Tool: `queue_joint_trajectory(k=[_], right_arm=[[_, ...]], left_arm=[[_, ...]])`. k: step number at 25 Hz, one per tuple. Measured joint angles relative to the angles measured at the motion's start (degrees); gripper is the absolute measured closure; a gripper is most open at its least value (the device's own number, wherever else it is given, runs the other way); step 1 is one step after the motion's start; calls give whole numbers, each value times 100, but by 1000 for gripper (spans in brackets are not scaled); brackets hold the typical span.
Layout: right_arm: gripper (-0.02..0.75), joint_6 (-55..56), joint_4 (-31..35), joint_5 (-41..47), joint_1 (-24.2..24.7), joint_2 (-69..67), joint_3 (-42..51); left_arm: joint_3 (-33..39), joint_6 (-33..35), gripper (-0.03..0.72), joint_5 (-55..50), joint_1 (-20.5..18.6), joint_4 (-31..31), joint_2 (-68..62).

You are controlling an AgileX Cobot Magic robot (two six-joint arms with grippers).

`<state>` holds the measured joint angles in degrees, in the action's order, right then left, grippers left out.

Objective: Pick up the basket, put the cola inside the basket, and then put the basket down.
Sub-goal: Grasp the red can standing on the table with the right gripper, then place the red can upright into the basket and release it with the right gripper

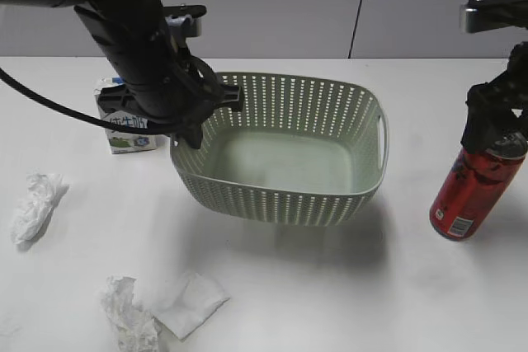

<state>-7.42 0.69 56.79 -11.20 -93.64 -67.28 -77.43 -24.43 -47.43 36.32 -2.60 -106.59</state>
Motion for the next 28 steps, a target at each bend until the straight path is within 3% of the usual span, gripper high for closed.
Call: queue_joint_trajectory(k=[7, 13, 21, 28], right_arm=[[154, 23, 201, 57, 0, -445, 0], [227, 28, 219, 388, 0, -460, -94], [227, -29, 219, 1060, 0, -237, -926], [227, -66, 225, 1129, -87, 624, -1529]], left_arm=[[0, 0, 691, 32, 0, 0, 0], [0, 0, 691, 32, 0, 0, 0], [0, 169, 691, 27, 0, 0, 0], [0, 484, 691, -113, 0, 0, 0]])
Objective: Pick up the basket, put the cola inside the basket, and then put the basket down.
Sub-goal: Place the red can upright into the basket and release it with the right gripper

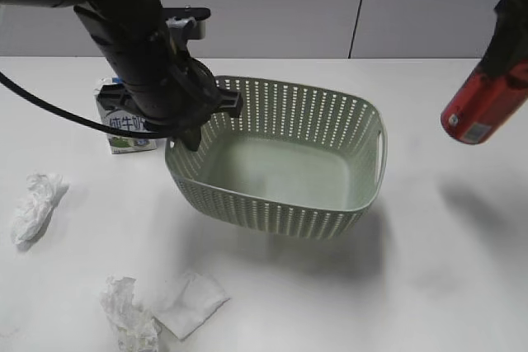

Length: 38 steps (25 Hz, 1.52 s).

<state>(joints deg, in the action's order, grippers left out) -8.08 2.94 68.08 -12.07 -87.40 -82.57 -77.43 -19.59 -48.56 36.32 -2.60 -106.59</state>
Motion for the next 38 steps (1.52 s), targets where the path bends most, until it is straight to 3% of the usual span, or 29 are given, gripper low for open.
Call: queue_joint_trajectory(k=[4, 10, 15, 24, 28, 38], right_arm=[[227, 193, -7, 58, -560, 243, -303], [227, 379, -1, 59, -1951, -34, -439], [227, 390, -1, -52, -2518, -726, -439], [227, 60, 102, 24, -2649, -1828, -439], [105, 4, 181, 29, -2649, -1842, -441], [99, 103, 327, 50, -2462, -1655, -1380]], left_arm=[[0, 86, 691, 0, 23, 9, -94], [-6, 106, 691, 102, 179, 59, -281], [-29, 111, 691, 138, 190, 56, -280], [-35, 112, 691, 132, 196, -29, -280], [-35, 124, 691, 126, 196, -10, -285], [-35, 124, 691, 40, 196, -226, -286]])
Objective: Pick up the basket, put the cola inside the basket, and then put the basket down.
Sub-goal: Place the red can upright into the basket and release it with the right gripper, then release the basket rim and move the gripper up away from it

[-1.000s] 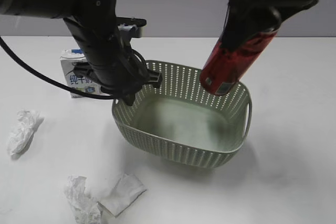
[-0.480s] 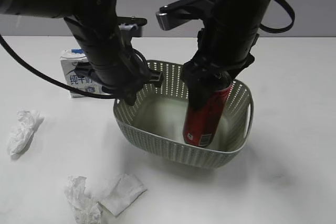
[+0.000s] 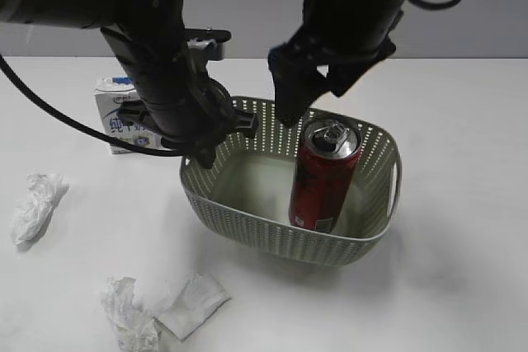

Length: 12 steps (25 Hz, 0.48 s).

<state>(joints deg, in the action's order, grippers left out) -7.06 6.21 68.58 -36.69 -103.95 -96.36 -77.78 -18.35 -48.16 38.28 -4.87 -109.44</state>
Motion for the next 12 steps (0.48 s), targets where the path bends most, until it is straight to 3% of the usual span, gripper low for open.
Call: queue_joint_trajectory(k=[4, 12], right_arm=[[99, 21, 6, -1, 654, 30, -343], [131, 212, -34, -6, 2655, 155, -131]], left_arm=[[0, -19, 691, -136, 0, -83, 0], [0, -55, 691, -325, -249, -575, 0]])
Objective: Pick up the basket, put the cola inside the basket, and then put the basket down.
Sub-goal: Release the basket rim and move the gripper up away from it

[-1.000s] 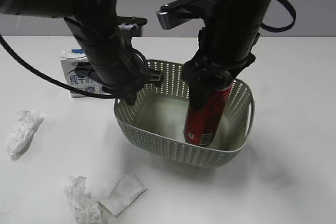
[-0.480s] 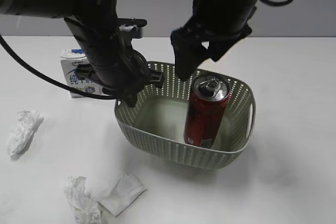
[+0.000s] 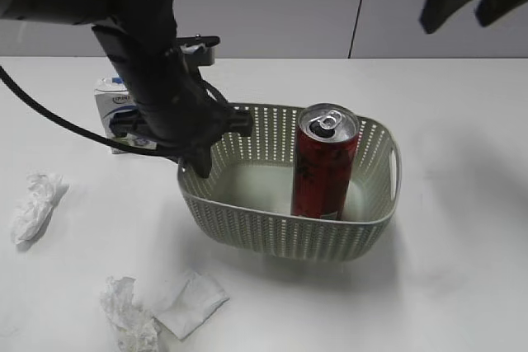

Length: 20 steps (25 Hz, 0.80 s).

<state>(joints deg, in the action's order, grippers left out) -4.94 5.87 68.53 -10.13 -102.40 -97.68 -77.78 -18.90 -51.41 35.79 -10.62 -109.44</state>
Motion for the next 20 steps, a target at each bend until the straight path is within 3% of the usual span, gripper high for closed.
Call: queue_joint_trajectory(k=[5, 13, 20], right_arm=[[141, -26, -37, 0, 535, 657, 609], [143, -69, -187, -37, 557, 2799, 2430], [143, -73, -260, -683, 557, 5362, 4412]], left_arm=[[0, -71, 690, -36, -234, -109, 0], [0, -259, 688, 138, -443, -239, 0], [-8, -427, 688, 699, -454, -258, -13]])
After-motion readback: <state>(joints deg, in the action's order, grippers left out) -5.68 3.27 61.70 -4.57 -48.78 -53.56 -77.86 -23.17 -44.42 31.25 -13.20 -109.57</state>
